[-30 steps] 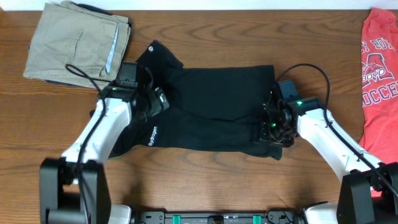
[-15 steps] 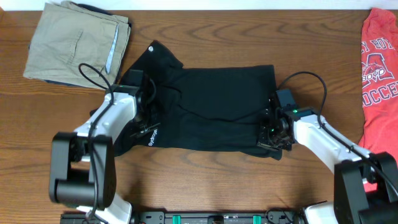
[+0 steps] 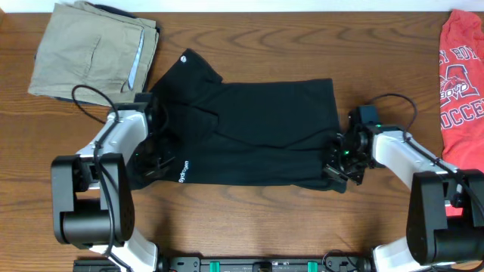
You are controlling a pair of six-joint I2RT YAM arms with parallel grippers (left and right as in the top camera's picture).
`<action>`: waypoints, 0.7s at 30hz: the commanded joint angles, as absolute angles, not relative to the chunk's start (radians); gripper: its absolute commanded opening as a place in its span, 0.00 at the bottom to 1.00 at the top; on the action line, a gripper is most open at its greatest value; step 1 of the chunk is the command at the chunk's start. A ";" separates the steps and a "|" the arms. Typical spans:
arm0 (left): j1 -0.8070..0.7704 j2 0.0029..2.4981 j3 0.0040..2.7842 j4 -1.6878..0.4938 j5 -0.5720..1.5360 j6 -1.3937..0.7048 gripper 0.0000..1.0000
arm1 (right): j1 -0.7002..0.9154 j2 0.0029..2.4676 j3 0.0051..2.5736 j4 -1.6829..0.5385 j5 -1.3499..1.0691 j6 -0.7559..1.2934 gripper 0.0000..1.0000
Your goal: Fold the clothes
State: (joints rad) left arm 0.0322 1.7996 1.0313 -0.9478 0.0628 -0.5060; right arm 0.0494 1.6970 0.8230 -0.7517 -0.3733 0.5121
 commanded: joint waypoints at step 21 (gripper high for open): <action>-0.178 1.415 1.032 -1.048 0.089 -0.501 0.07 | -0.096 1.330 0.816 -0.943 -0.183 0.444 0.01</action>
State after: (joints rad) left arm -0.1169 1.4101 1.0309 -1.0523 0.0494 -0.5274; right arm -0.1020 1.3346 0.8028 -0.9539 -0.1051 0.5041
